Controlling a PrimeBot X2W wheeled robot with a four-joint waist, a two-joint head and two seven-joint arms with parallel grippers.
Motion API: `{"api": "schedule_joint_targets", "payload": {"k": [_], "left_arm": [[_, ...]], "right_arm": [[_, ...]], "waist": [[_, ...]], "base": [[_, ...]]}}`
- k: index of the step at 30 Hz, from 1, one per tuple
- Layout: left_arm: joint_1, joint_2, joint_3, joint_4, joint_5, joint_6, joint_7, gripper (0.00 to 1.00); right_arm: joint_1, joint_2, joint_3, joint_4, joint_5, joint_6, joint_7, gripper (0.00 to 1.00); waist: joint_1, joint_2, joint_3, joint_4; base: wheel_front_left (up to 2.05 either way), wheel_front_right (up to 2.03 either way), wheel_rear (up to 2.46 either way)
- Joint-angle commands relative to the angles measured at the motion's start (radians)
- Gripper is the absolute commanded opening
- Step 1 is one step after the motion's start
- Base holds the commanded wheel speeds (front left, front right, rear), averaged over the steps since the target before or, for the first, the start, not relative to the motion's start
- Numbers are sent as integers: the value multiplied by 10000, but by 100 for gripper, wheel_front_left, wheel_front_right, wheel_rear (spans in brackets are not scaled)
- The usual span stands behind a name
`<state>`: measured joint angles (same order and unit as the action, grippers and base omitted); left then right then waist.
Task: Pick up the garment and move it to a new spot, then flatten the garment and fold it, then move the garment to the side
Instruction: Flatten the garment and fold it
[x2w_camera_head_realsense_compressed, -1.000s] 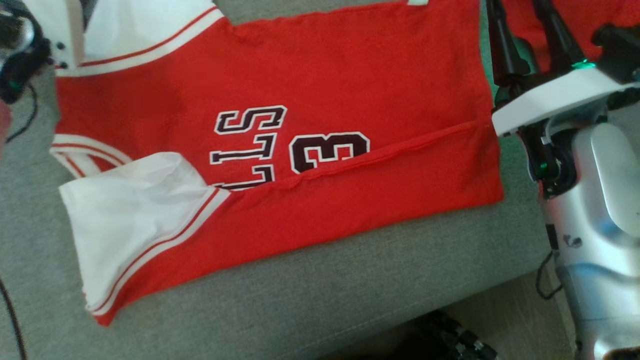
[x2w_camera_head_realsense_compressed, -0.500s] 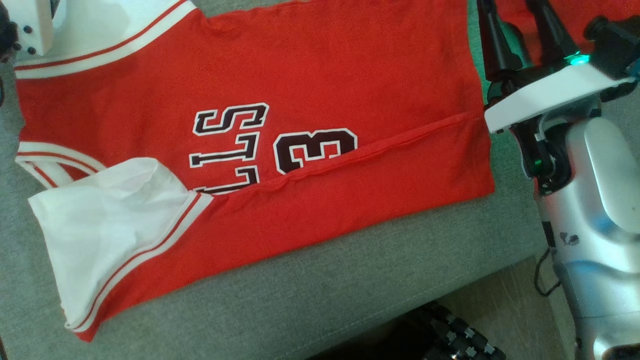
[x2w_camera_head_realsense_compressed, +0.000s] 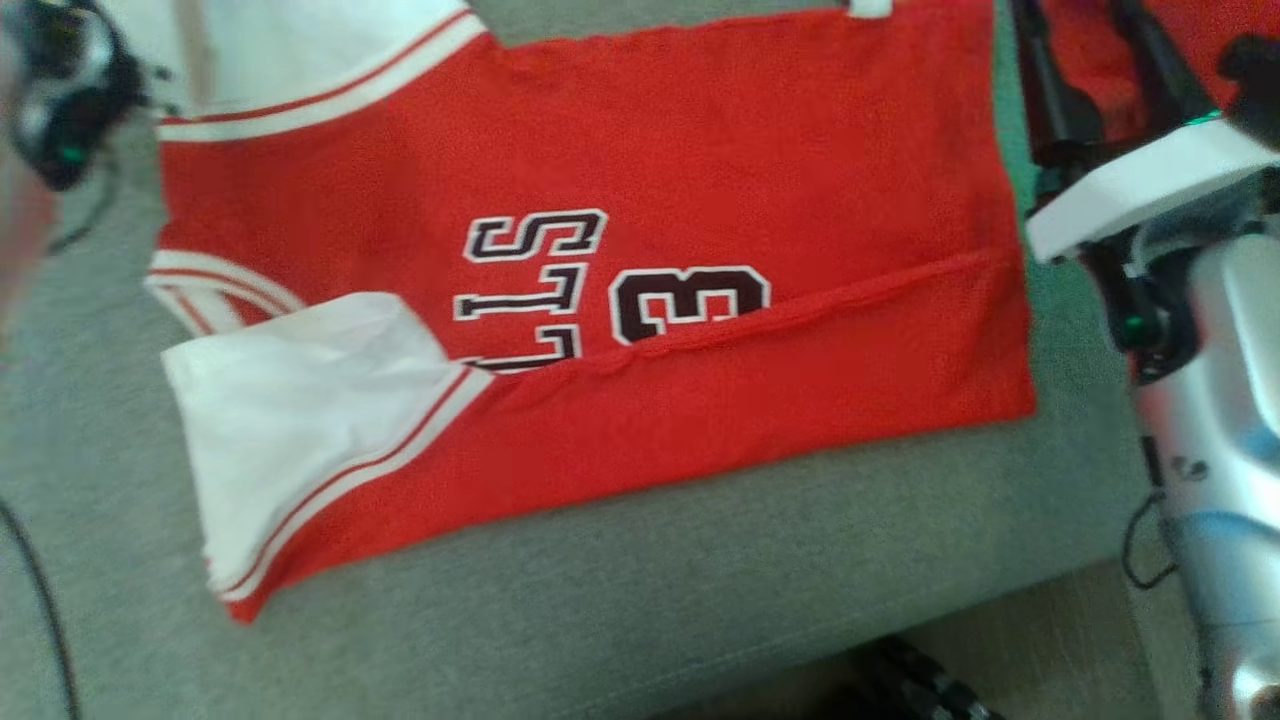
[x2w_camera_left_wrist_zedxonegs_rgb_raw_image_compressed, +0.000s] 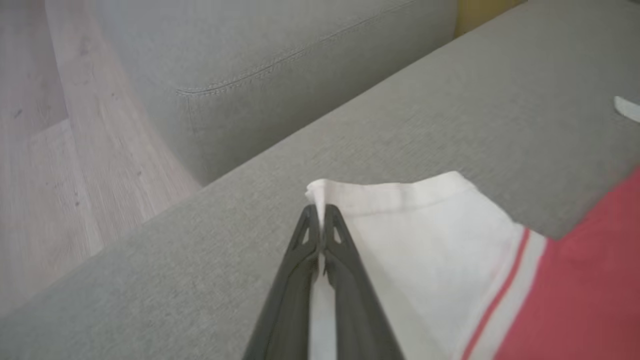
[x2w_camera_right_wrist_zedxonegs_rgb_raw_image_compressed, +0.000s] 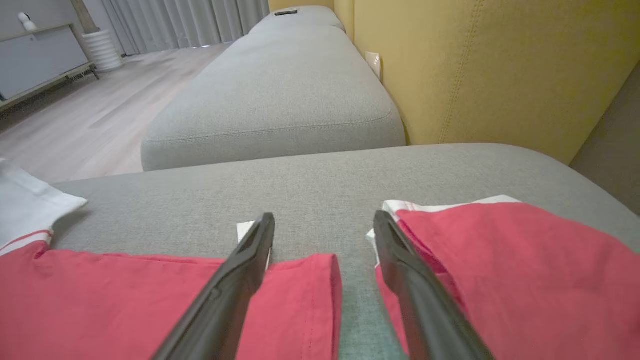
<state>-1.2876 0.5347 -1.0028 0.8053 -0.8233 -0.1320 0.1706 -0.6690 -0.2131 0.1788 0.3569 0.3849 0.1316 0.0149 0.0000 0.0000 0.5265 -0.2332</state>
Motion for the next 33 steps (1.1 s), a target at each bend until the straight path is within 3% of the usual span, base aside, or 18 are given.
{"api": "schedule_joint_targets", "payload": {"k": [1,7,16,24,31,32,33], "left_arm": [[-90,54,91,-462,-239,14,-421,0],[150,-141,-374,-1095,-247,14,-1500,0],[351,-656,-967,-2119,69,14,-2011,0],[530,-708,-1162,-2818,144,65,-2085,0],[640,-622,-1236,-3014,125,136,-2038,0],[679,-589,-1242,-2991,100,151,-2038,0],[694,-568,-1243,-2963,90,160,-2036,0]], "right_arm": [[-213,-253,-154,-105,-188,-9,226,100],[-282,-822,-189,494,-541,-9,1016,100],[-614,-1873,-135,1812,-868,-9,1707,100],[-1069,-2529,221,3135,-818,-9,2378,100],[-1317,-2589,627,3918,-583,-9,2843,100],[-1361,-2524,729,4044,-398,-9,2949,32],[-1384,-2526,850,4056,-367,-9,2964,0]], "waist": [[0,0,-550,688],[0,0,-990,1594],[0,0,-971,2666],[0,0,-839,3090],[0,0,-792,3108],[0,0,-801,3086],[0,0,-806,3068]], "base": [[0,0,0],[0,0,0],[0,0,0],[0,0,0],[0,0,0],[0,0,0],[0,0,0]]}}
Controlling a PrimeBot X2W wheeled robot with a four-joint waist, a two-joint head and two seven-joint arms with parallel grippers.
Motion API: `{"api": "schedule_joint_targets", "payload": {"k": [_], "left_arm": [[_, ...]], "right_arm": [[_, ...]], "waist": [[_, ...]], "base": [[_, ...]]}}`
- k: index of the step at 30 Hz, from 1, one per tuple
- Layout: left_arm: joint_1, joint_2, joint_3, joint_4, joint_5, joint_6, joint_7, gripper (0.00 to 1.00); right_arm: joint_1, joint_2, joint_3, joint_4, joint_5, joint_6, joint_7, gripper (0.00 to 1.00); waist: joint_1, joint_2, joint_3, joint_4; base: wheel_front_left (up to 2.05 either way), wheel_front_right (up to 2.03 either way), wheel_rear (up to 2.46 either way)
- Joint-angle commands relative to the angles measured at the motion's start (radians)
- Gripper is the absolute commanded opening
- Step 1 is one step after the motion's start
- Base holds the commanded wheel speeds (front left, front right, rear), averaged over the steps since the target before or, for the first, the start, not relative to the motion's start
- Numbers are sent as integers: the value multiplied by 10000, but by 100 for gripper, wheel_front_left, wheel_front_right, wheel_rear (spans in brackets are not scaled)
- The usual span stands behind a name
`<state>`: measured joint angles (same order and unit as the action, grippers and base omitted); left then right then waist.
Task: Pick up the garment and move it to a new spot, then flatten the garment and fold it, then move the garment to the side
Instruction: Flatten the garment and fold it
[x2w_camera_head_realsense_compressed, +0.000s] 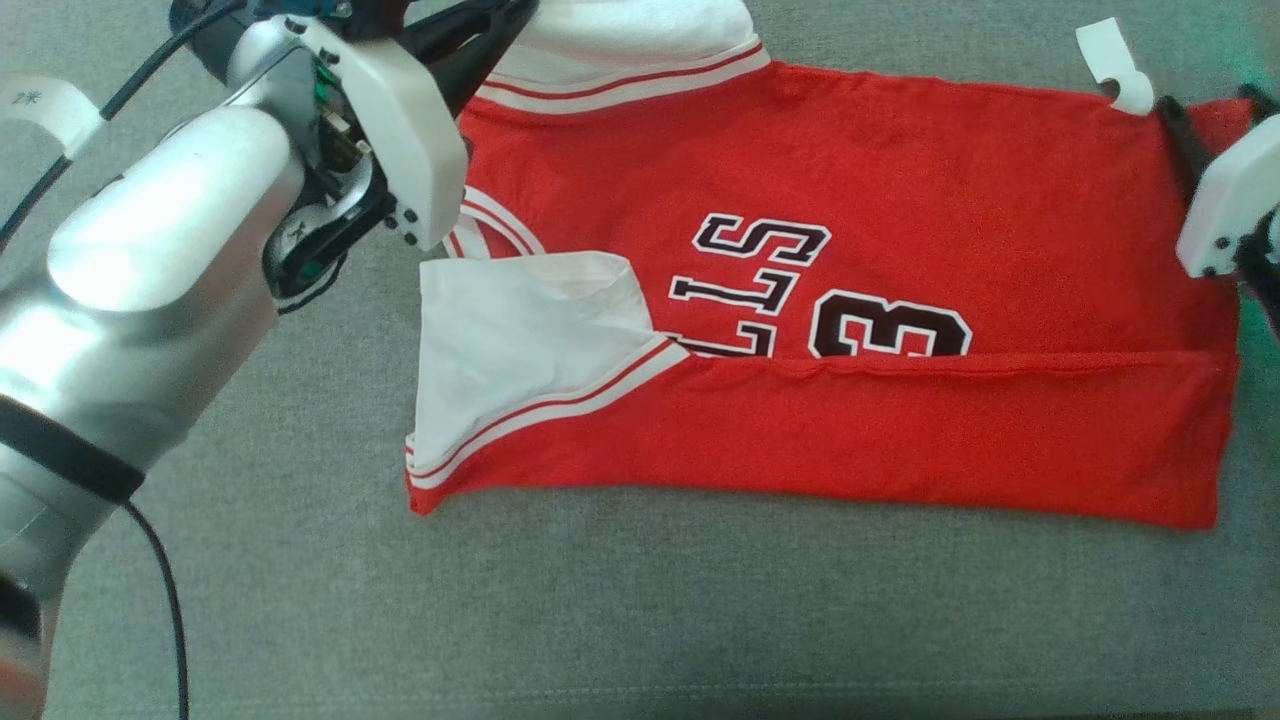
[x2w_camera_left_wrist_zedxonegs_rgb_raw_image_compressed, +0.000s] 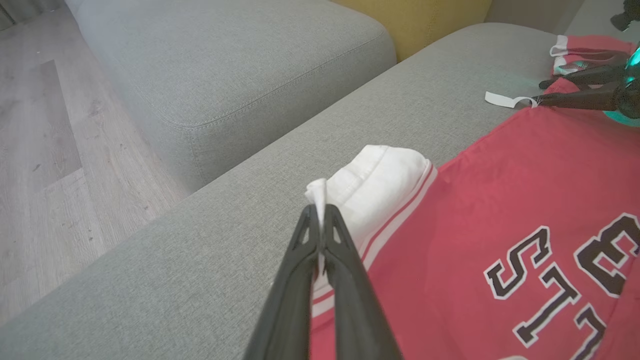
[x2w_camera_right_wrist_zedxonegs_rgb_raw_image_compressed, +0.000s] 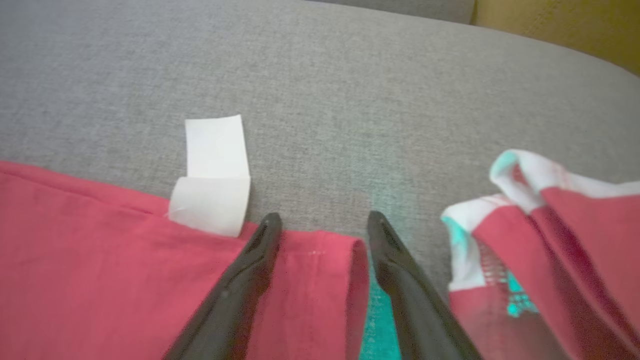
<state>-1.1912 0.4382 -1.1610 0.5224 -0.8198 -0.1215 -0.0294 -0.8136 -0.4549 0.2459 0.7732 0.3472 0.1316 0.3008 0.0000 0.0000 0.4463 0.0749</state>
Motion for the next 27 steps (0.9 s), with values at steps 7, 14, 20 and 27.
{"api": "schedule_joint_targets", "payload": {"k": [7,14,20,27], "left_arm": [[-271,607,574,450,-21,344,-325,0],[-556,701,983,1207,-100,645,-872,0],[-1228,555,1231,1954,65,766,-1465,0],[-1814,92,1422,2752,204,808,-1970,0]], "right_arm": [[-234,-159,734,-376,553,-9,-183,0],[-922,-343,1210,-966,1282,-9,-933,0],[-1975,-465,1402,-976,1291,-9,-1857,0],[-2836,-306,1484,-436,1227,-9,-2721,0]], "waist": [[0,0,-122,-115],[0,0,-96,-104],[0,0,142,-14],[0,0,329,95]], "base": [[0,0,0],[0,0,0],[0,0,0],[0,0,0]]}}
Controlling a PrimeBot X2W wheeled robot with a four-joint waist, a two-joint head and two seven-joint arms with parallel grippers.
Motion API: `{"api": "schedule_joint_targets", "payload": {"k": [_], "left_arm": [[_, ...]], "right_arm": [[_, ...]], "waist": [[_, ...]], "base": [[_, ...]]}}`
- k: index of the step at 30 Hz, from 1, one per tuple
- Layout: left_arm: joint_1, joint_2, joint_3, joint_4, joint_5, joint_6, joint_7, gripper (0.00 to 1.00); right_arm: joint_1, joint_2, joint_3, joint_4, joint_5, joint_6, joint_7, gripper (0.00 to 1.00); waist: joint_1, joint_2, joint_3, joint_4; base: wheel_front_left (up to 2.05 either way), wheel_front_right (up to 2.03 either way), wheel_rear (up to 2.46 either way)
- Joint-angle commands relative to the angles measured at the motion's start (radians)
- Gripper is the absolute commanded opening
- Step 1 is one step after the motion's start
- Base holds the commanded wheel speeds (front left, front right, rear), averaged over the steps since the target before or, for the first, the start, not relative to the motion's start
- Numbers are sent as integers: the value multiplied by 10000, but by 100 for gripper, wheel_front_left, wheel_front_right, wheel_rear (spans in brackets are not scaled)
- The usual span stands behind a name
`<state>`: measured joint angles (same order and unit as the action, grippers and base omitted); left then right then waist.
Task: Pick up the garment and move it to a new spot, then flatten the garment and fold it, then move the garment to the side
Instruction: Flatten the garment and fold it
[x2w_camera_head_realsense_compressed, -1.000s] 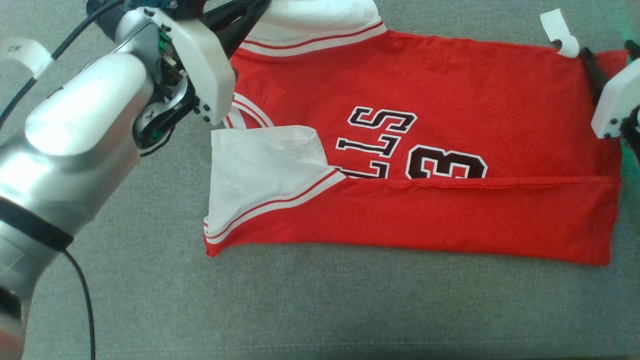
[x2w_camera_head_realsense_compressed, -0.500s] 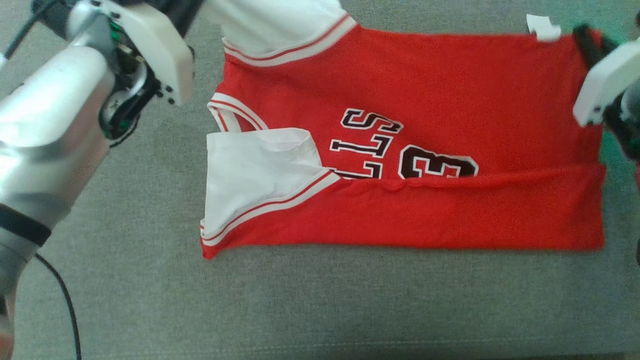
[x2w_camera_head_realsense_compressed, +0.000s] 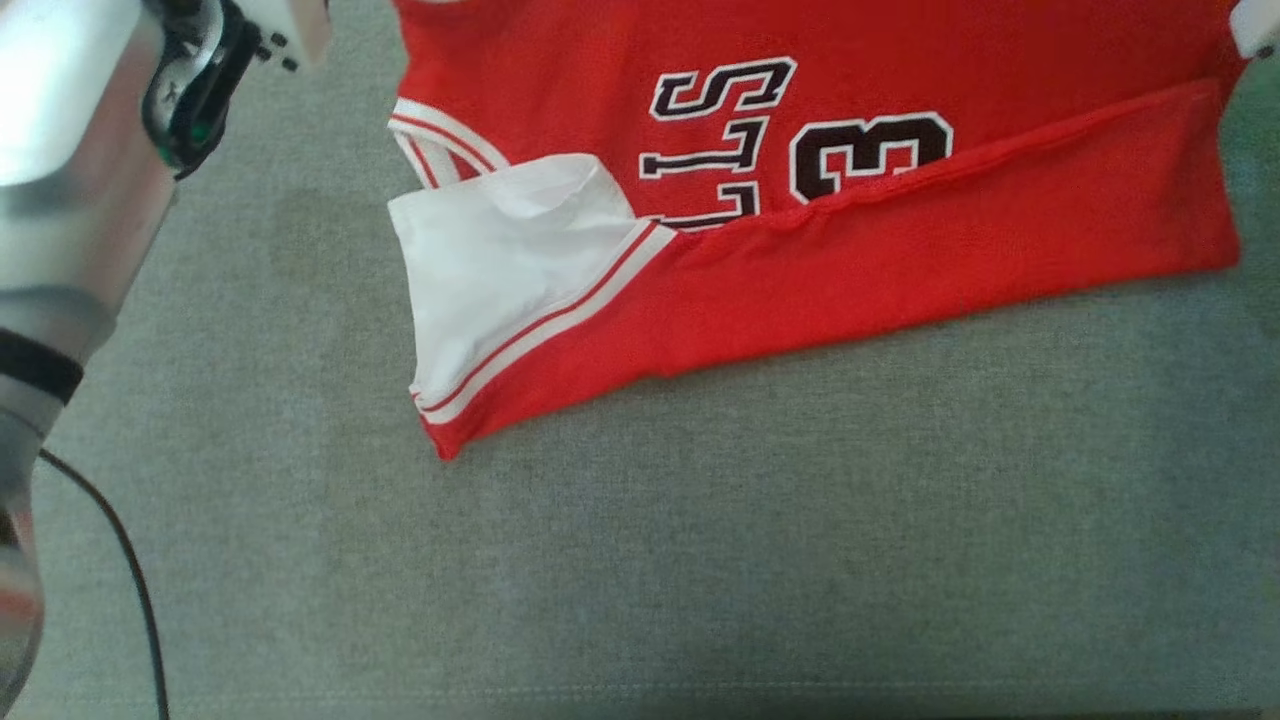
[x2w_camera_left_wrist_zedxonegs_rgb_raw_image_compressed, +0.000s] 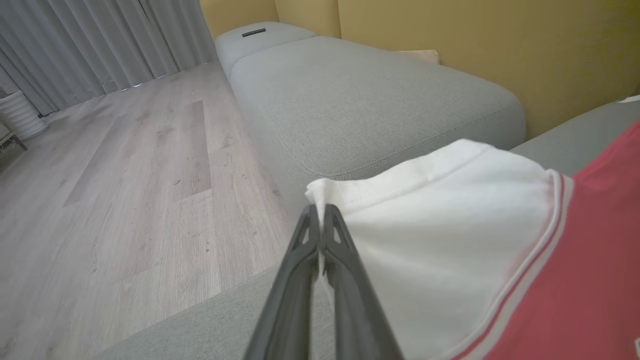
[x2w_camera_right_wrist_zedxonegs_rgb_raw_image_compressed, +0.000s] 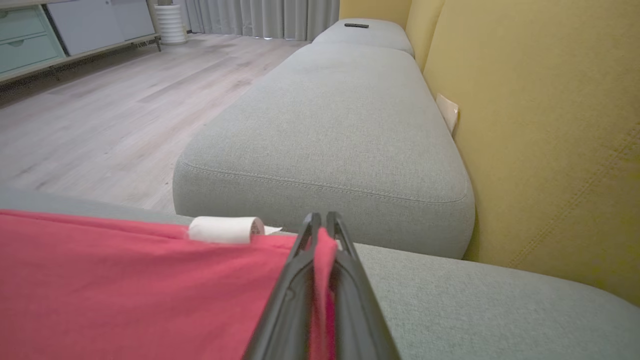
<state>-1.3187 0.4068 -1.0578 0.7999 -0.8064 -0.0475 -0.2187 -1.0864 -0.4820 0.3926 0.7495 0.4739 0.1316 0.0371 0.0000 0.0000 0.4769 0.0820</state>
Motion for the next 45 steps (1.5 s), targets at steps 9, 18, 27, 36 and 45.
{"api": "schedule_joint_targets", "payload": {"k": [9,18,27,36,45], "left_arm": [[-256,92,169,460,350,-403,-371,0],[897,568,-689,-574,453,-735,-53,0],[2326,1553,-1275,-2815,-612,-811,1317,0],[3070,2790,-1786,-5440,-1982,-829,3444,0],[3254,3355,-2017,-6633,-2407,-830,4548,0]], "right_arm": [[241,-302,1227,240,260,-9,-706,0],[1497,-1647,2839,-539,1821,-9,-431,0],[2600,-3226,4404,-1557,3174,-9,498,0],[2959,-3974,5420,-1992,3907,-9,1075,0],[2935,-4223,5992,-2173,4376,-9,1700,0]], "waist": [[0,0,-289,234],[0,0,-1092,473],[0,0,-1686,631],[0,0,-2025,671],[0,0,-1945,675]], "base": [[0,0,0],[0,0,0],[0,0,0],[0,0,0],[0,0,0]]}}
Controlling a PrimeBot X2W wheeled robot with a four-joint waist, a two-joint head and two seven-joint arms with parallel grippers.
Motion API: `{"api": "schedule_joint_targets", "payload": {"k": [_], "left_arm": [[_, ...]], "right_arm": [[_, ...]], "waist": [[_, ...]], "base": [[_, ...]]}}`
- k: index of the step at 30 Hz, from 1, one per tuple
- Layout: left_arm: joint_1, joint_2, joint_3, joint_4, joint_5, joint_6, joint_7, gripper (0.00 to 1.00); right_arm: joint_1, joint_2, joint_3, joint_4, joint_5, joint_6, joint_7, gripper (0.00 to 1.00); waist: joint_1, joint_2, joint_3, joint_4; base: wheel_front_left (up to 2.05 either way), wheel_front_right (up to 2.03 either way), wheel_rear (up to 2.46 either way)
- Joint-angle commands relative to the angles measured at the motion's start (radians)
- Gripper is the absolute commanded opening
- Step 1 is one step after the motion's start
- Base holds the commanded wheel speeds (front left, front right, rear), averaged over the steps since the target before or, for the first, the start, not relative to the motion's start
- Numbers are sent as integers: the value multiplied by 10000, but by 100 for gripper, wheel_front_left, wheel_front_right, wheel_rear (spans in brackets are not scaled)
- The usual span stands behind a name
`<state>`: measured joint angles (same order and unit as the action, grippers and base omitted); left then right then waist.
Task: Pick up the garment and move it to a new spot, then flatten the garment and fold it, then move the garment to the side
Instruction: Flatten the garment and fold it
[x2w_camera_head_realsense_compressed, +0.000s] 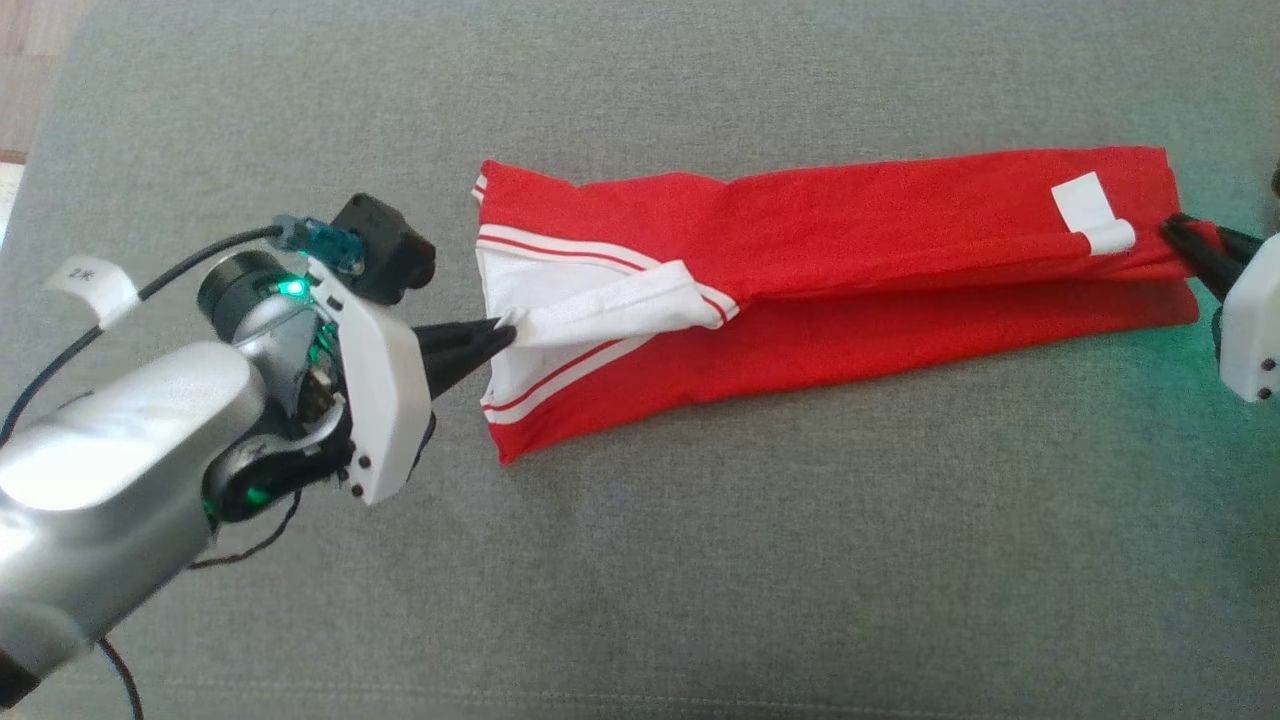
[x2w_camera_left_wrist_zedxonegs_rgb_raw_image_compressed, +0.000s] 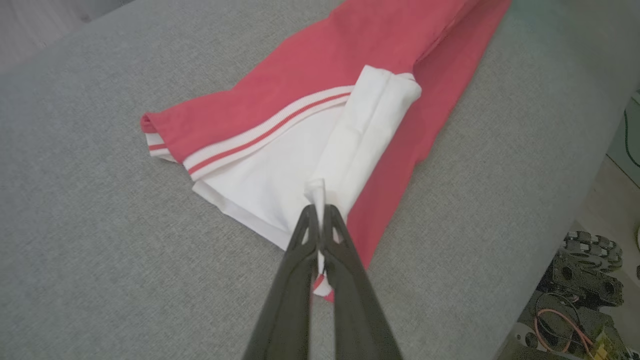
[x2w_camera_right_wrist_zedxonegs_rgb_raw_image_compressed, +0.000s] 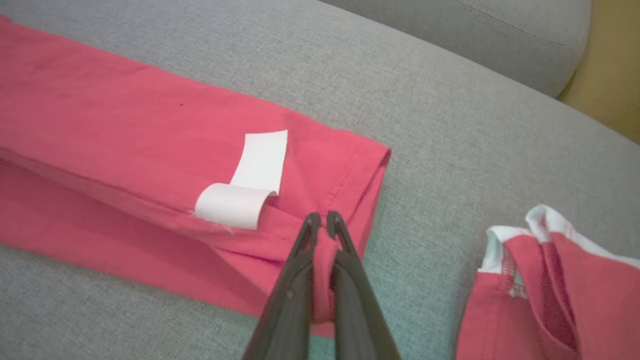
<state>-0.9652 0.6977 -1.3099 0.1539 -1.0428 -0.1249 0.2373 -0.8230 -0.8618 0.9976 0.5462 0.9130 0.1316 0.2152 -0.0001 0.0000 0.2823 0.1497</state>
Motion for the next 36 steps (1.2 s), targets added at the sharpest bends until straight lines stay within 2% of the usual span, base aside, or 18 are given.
{"api": "schedule_joint_targets", "payload": {"k": [1,5,6,7,9,10,14,17,22,23,25,27,29,31,33,36], "left_arm": [[-234,468,491,-184,-44,-56,22,0],[-44,466,441,-301,-90,-56,124,0],[-16,450,433,-283,-62,-56,119,0],[24,424,423,-265,-60,-56,148,10],[92,384,403,-263,-64,-57,221,60],[104,362,400,-239,-45,-57,199,100],[88,254,600,-35,-27,60,-215,100],[36,179,949,218,140,427,-911,100],[309,-267,2236,721,133,1691,-3409,100],[511,-413,2628,854,89,2078,-4216,100],[741,-567,3074,939,98,2479,-4718,100],[1049,-720,3650,980,275,2917,-4937,100],[1344,-822,4355,924,1203,3559,-4978,100],[1998,-1182,5222,589,2140,3975,-4984,100],[2878,-1730,6335,189,2716,4181,-4986,100],[4187,-2581,7812,-345,3785,4214,-4988,100]], "right_arm": [[315,-416,-58,-134,160,-9,35,0],[343,-457,97,-235,483,-9,265,0],[357,-461,121,-228,556,-9,303,62],[394,-445,149,-216,677,-9,400,100],[437,-406,145,-160,912,-9,583,100],[428,-400,172,-180,933,-9,616,100],[325,-339,38,-127,1073,-9,399,100],[236,-164,-249,-98,1314,-9,-13,100],[140,607,-1351,-225,1756,-9,-1956,100],[193,903,-1631,-313,1689,-9,-2703,100],[258,1209,-1953,-300,1528,-9,-3473,100],[329,1583,-2360,-158,1269,-9,-4191,100],[395,2077,-3159,275,892,-9,-4625,100],[635,2718,-3977,476,470,-9,-4744,100],[939,3305,-5020,329,-462,-9,-4761,100],[1843,4336,-6698,-87,-2078,-9,-4765,100]], "waist": [[1,0,7,-21],[1,0,27,-85],[1,0,24,-99],[1,0,18,-116],[1,0,-16,-157],[1,0,-40,-175],[1,0,-225,-270],[1,0,-436,-347],[1,0,-898,-552],[1,0,-1040,-630],[1,0,-1155,-703],[1,0,-1268,-791],[1,0,-1357,-854],[1,0,-1434,-913],[1,0,-1459,-971],[1,0,-1508,-1041]], "base": [[0,0,0],[0,0,0],[0,0,0],[0,0,0],[0,0,0],[0,0,0],[0,0,0],[0,0,0],[0,0,0],[0,0,0],[0,0,0],[0,0,0],[0,0,0],[0,0,0],[0,0,0],[0,0,0]]}}
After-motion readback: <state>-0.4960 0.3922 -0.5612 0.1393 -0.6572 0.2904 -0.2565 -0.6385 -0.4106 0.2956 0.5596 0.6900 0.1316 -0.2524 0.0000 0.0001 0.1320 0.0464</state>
